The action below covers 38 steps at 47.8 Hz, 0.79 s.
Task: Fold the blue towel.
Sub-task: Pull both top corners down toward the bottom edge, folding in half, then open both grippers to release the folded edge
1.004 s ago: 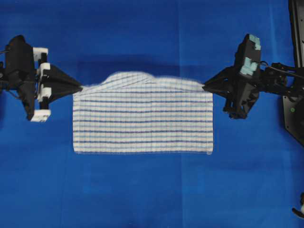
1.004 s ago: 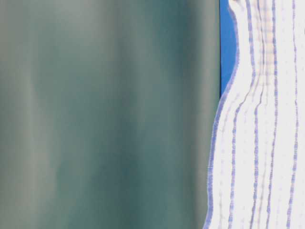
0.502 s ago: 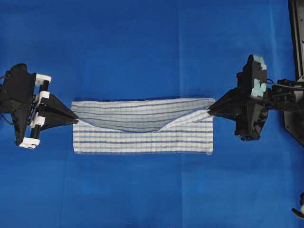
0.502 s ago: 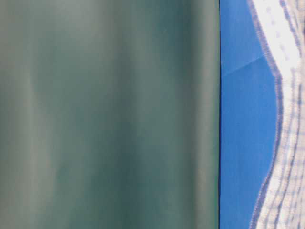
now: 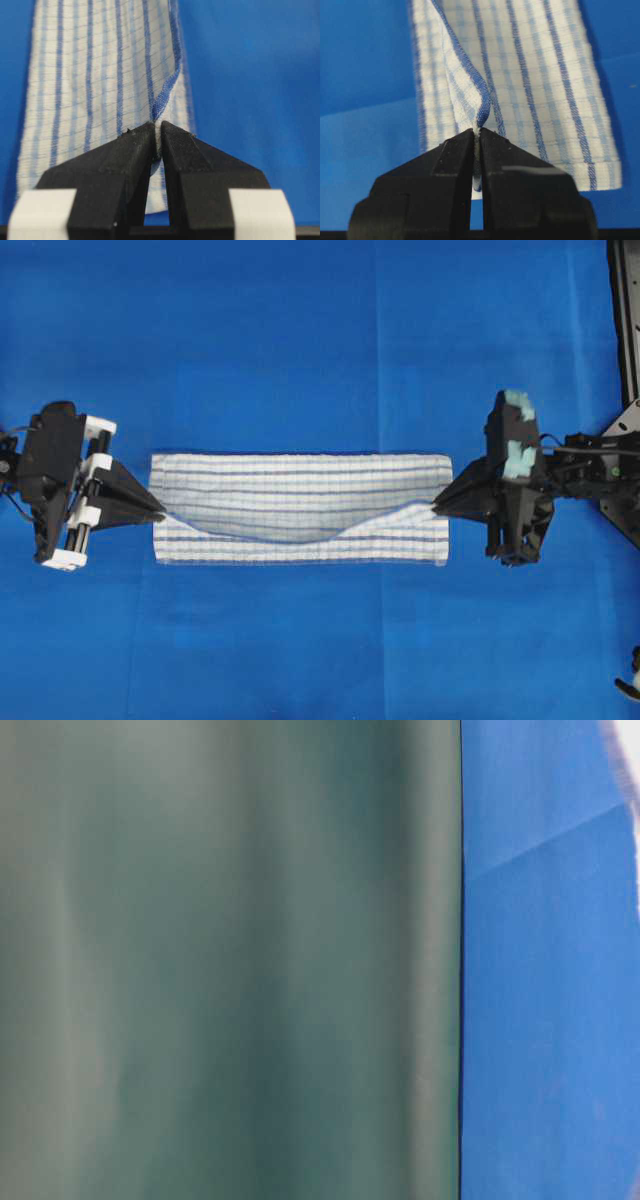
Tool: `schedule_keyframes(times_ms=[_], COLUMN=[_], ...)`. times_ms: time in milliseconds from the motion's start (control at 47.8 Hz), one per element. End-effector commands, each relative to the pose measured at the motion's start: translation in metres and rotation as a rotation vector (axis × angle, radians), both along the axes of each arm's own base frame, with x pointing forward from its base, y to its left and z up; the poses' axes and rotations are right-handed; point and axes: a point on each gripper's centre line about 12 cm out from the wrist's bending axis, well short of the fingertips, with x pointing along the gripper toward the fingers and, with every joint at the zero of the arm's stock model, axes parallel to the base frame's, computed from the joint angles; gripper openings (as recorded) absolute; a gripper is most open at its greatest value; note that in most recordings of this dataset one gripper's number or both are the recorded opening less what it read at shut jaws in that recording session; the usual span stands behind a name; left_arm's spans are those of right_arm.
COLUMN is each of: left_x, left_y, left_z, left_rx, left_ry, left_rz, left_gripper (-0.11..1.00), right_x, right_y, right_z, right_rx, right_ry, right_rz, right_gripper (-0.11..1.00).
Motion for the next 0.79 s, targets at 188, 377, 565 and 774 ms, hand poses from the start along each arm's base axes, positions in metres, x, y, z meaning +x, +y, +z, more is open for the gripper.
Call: schedule_keyframes(times_ms=[188,377,565,774], left_x=[0.014,0.016,0.016,0.014], left_y=[-0.010,-0.011,-0.011,-0.010], left_z=[-0.002,-0.003,-0.003,0.005], left_rx=[0.000,0.000,0.000,0.000], left_ry=[0.008,0.017,0.017,0.008], left_rz=[-0.024,-0.023,-0.023,-0.026], left_gripper=[0.04,0.04,0.10,0.65], right_x=[0.011,0.012,0.012,0.018], right_y=[0.018,0.019,0.020,0.023], right_z=[-0.003,-0.004,-0.004,0.005], right_rx=[0.015,0.014,0.027,0.015], right_ry=[0.019,0.024,0.040,0.014], right_rz=[0.038,0.040,0.041,0.064], right_gripper=[0.04,0.05,0.24,0.84])
